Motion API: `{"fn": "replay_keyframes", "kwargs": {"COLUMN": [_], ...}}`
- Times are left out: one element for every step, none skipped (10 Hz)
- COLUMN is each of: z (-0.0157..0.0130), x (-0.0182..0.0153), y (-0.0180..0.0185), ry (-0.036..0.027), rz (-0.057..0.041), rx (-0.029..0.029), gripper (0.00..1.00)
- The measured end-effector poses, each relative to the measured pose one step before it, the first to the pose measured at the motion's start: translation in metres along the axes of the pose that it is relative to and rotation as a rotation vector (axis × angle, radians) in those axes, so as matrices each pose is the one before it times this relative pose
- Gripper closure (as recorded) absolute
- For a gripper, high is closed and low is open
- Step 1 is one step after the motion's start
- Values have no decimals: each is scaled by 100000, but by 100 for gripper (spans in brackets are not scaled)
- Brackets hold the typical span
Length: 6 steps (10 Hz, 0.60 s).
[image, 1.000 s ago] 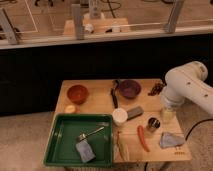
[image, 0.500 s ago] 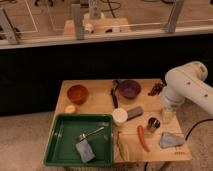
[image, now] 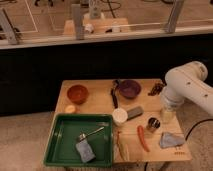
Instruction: Wipe table surface with towel
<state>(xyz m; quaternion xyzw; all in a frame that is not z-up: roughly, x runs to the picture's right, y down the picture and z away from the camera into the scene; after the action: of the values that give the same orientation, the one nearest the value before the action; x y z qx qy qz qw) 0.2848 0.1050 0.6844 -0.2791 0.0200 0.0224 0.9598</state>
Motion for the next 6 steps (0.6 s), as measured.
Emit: {"fn": "replay_keyframes", "kwargs": {"z": [0, 1, 2, -101, -20, 214], "x": [2, 2, 24, 295, 1056, 1120], "y": [1, 3, 0, 49, 201, 196], "ry": [5, 3, 7, 371, 681, 597], "rz": [-1, 5, 37, 963, 4180, 3175], "rx": [-2, -11, 106, 740, 1238, 595], "gripper": [20, 20, 20, 20, 20, 20]}}
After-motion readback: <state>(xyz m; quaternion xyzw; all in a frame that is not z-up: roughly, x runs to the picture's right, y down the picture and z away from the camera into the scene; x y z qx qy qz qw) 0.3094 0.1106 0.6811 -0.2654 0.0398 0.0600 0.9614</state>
